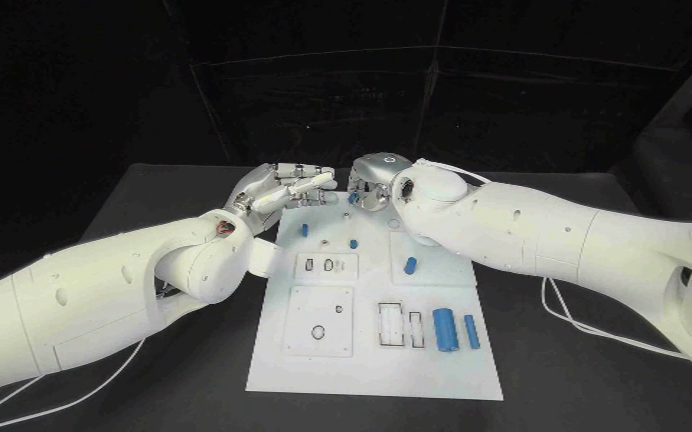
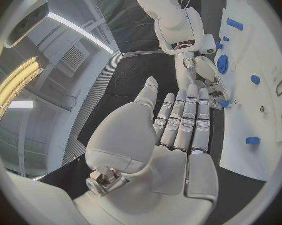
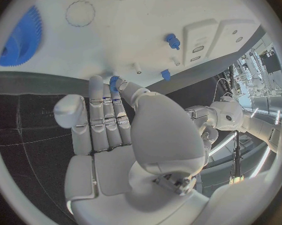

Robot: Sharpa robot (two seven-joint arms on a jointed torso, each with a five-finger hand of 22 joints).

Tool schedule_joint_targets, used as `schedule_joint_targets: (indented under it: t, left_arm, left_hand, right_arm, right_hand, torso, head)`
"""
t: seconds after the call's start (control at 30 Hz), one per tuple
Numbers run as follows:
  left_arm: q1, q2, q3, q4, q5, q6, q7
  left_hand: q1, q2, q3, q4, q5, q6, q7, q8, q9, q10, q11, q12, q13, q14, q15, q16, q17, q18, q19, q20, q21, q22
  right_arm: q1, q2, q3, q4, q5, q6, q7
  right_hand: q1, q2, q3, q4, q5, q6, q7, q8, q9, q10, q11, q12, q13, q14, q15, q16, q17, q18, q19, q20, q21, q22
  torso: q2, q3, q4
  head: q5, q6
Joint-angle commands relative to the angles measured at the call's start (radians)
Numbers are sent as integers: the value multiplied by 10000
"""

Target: Assemble the parts on the task board

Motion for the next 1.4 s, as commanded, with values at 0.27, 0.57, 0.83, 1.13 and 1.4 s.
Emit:
schedule_joint_targets:
  t: [0.27, 0.57, 0.83, 1.13, 1.4]
  left_arm:
    - [29, 8, 6, 44, 22, 138, -64]
    - [33, 13, 4, 39, 22, 156, -85]
    - [36, 7, 2, 18, 22, 164, -96]
    - [41, -83, 0, -53, 22, 180, -94]
    - [48, -157, -162, -280, 22, 222, -154]
  left_hand:
    - [23, 116, -61, 5, -24, -43, 390, -35, -11, -3, 65, -65, -6, 10, 62, -34, 3, 51, 65, 19, -64, -9]
    - [23, 116, -61, 5, -24, -43, 390, -35, -11, -3, 65, -65, -6, 10, 62, -34, 3, 51, 65, 19, -64, -9]
    - [23, 116, -61, 5, -24, -43, 390, -35, -11, -3, 65, -65, -6, 10, 62, -34, 3, 51, 65, 19, -64, -9]
    - [23, 116, -61, 5, -24, -43, 390, -35, -11, -3, 65, -65, -6, 10, 62, -34, 3, 51, 65, 19, -64, -9]
    - [23, 123, -70, 4, -24, -43, 391, -44, -9, -1, 66, -77, -4, 14, 63, -47, 5, 52, 69, 21, -74, -17]
  right_arm:
    - [17, 155, 4, -133, -244, 124, -248]
    - [17, 161, 4, -122, -272, 171, -172]
    - [18, -22, 4, 88, -254, -20, -115]
    - [137, -1289, 10, 1066, 1982, -947, 226]
    - [306, -2653, 7, 1599, 6371, 42, 1118]
  right_hand:
    - [-103, -102, 76, 41, -18, -191, 79, -132, -34, -185, 90, -137, -16, 39, 45, 28, -26, -90, 24, 43, 24, -67]
    - [-230, -314, -15, 81, -232, -750, 205, -294, -91, -542, 224, -289, 0, -53, 160, 1, -42, -60, -110, 148, -74, -260]
    - [-351, -419, -534, 181, -461, -1520, 37, -285, -86, -854, 264, -260, 33, -131, 221, -13, -73, -22, -247, 220, -178, -448]
    - [-96, -404, -793, 98, -370, -1135, 323, -105, 3, -764, 289, -68, 49, -225, 219, -112, -154, 38, -438, 232, -386, -856]
    - [437, -314, -784, -261, -3, -1429, 508, -92, -10, -1171, 412, 89, 11, -567, 352, -1856, -1313, 594, -2425, 410, -2562, -4273]
  torso:
    - [-2, -1, 1]
    - [-2, -1, -20]
    - [-6, -2, -29]
    - [-56, 18, -103]
    - [-171, 54, -229]
  head:
    - [21, -26]
    - [36, -41]
    - [30, -18]
    - [59, 116]
    - [108, 144]
